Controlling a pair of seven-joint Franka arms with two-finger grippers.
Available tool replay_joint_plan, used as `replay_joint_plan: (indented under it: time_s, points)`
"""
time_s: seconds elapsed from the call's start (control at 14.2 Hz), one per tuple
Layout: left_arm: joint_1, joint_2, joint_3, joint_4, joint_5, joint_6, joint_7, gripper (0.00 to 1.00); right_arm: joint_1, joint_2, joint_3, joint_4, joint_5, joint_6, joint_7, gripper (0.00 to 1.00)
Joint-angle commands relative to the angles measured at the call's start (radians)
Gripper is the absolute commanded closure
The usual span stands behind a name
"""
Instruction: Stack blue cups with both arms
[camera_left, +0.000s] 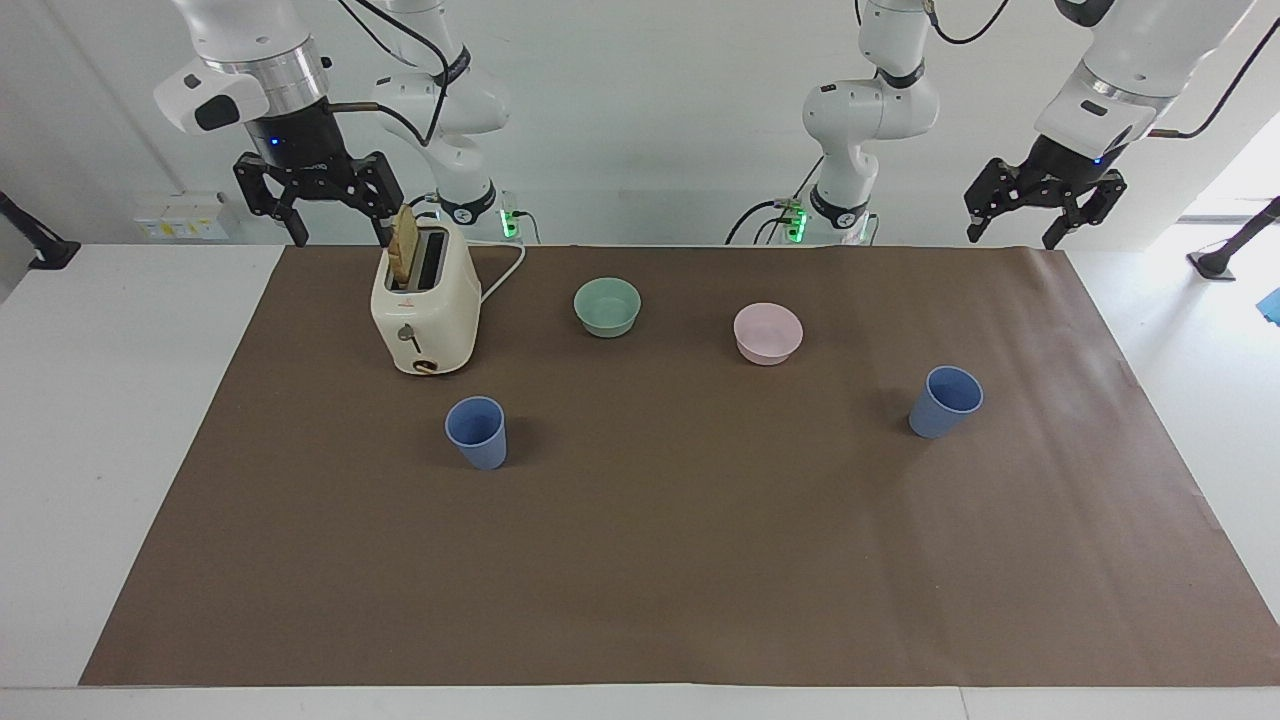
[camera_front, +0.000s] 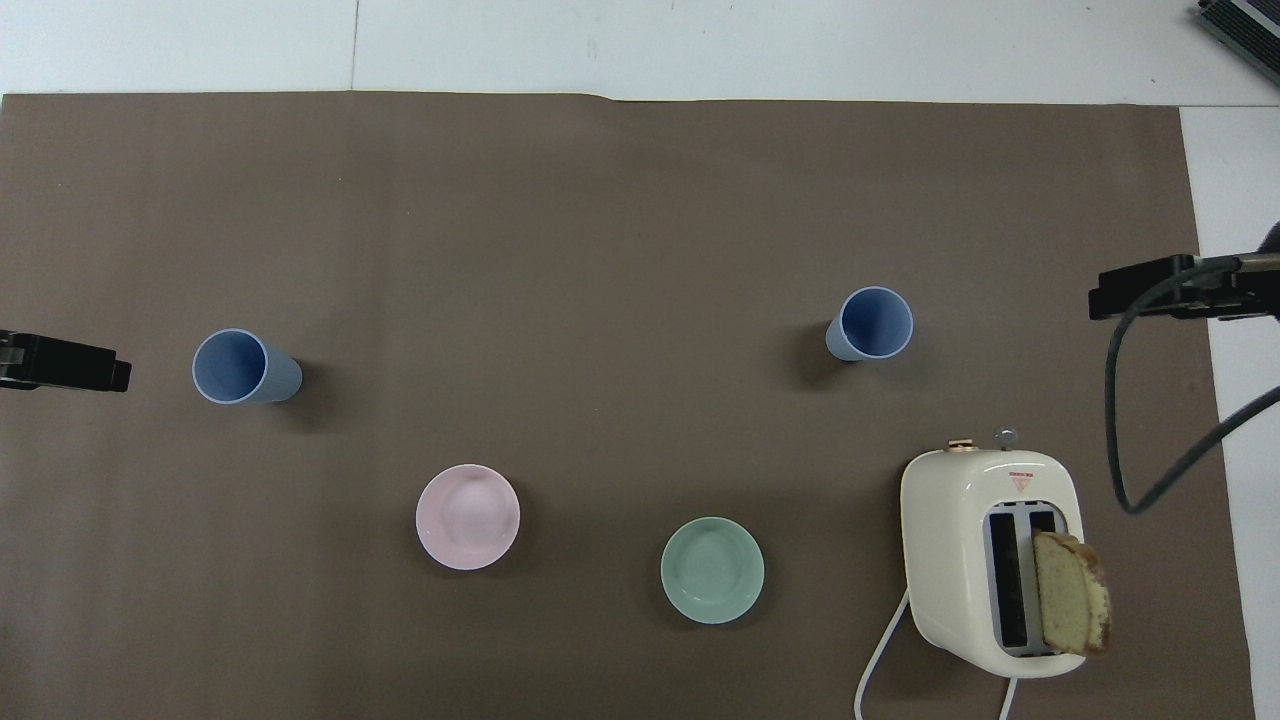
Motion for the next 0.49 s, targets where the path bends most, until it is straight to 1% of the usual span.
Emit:
replay_joint_plan:
  time_s: [0.0,0.42]
  points:
    - [-0.002,-0.020,-0.001,-0.030,0.024,0.023,-0.010,0.00,-0.017,-0.022,0.005,-0.024,0.024,-0.006,-0.021,0.00]
    - [-0.004,-0.027,-0.001,-0.033,0.024,0.020,-0.012,0.00,-0.017,-0.022,0.005,-0.024,0.024,-0.006,-0.021,0.00]
